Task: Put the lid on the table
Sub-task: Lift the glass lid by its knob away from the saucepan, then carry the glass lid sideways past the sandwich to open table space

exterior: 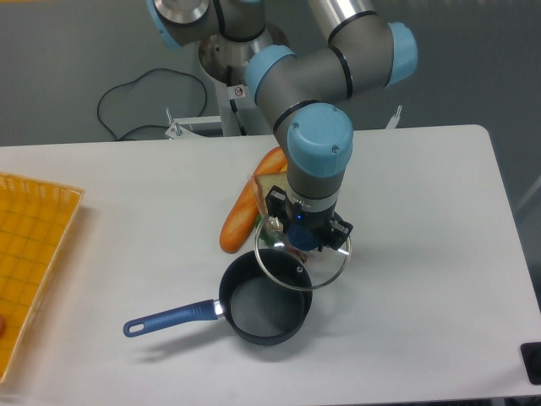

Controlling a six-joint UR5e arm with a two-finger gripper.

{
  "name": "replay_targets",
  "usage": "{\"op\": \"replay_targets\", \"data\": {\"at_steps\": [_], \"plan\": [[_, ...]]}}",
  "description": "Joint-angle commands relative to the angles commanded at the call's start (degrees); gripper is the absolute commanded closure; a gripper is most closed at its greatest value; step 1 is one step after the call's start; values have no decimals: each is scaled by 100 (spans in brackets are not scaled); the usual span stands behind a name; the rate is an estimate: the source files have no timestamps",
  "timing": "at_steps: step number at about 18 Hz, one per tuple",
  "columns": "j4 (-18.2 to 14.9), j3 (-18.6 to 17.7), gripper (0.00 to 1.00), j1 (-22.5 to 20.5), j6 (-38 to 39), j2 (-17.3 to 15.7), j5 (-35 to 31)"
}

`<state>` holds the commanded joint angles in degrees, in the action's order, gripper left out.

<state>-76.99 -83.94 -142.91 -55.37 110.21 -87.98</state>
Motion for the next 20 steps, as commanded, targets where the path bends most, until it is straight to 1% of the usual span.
{"op": "replay_targets", "data": {"at_steps": [9, 16, 20], "plan": [[26, -9, 37, -70, -203, 9, 18], [26, -9, 37, -229, -536, -18, -17], [26, -26, 37, -422, -993, 0, -26]]}}
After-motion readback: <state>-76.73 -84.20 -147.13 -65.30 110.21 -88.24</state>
